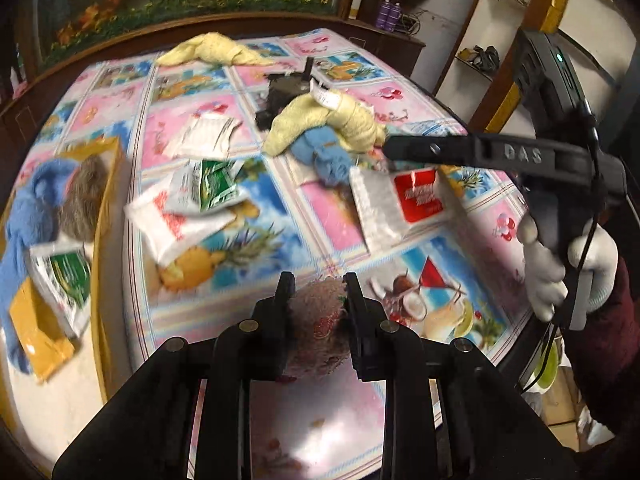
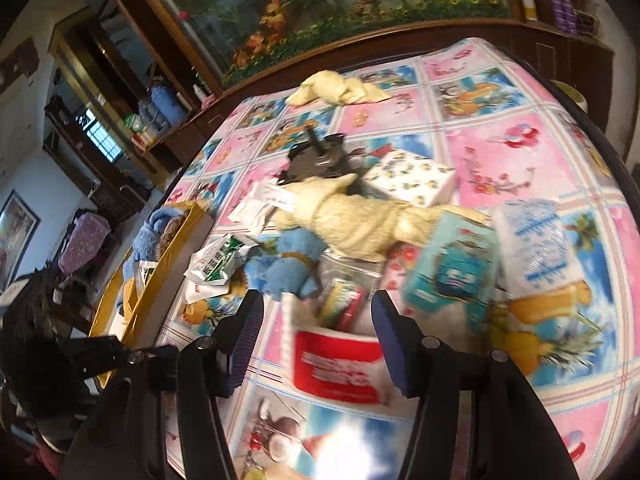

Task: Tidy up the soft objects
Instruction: 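Grasp the small blue towel with the right tool, then drop the pink bear and the small blue towel into the white box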

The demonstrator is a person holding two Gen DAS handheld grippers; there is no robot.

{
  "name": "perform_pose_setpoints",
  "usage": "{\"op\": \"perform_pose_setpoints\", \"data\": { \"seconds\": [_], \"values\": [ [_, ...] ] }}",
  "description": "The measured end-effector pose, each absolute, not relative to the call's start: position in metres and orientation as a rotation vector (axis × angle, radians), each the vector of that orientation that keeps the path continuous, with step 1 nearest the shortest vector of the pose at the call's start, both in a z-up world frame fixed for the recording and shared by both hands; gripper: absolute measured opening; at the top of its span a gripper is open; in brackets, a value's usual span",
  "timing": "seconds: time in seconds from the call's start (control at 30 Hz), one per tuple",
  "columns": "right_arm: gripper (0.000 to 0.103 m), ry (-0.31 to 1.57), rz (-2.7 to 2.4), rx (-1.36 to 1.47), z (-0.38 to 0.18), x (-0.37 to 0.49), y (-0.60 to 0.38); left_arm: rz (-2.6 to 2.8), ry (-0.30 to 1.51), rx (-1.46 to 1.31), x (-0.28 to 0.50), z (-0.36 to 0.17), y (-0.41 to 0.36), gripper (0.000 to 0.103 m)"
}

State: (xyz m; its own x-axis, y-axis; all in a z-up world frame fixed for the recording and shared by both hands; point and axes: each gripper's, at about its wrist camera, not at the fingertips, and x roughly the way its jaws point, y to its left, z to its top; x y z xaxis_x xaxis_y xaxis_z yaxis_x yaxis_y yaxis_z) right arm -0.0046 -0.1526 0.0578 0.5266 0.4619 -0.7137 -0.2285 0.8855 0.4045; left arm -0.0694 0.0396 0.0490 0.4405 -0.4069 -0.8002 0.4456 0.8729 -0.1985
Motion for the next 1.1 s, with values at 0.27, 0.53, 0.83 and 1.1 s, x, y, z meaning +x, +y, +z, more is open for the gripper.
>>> {"op": "perform_pose_setpoints", "data": {
  "seconds": [0.27,0.53,0.83,1.1],
  "values": [
    [0.056,0.994,0.386,0.225,0.043,0.039,-0.107,-0.501,1.033,-0.025,-0.063,0.019,0.043,0.039],
    [0.025,0.993,0.329,0.158,0.037,0.045,-0.096,-0.528,1.006,-0.05,-0.076,0.017,0.038,0.025],
    [0.025,0.944,0.438,0.215,0.069,0.008,-0.099,-0.564,0.925,-0.299,-0.095,0.055,0.093,0.025],
    [0.025,0.883,0.533,0.28,0.097,-0.005,-0.086,-0.337,0.818,-0.365,-0.122,0.084,0.188,0.026]
  ]
}}
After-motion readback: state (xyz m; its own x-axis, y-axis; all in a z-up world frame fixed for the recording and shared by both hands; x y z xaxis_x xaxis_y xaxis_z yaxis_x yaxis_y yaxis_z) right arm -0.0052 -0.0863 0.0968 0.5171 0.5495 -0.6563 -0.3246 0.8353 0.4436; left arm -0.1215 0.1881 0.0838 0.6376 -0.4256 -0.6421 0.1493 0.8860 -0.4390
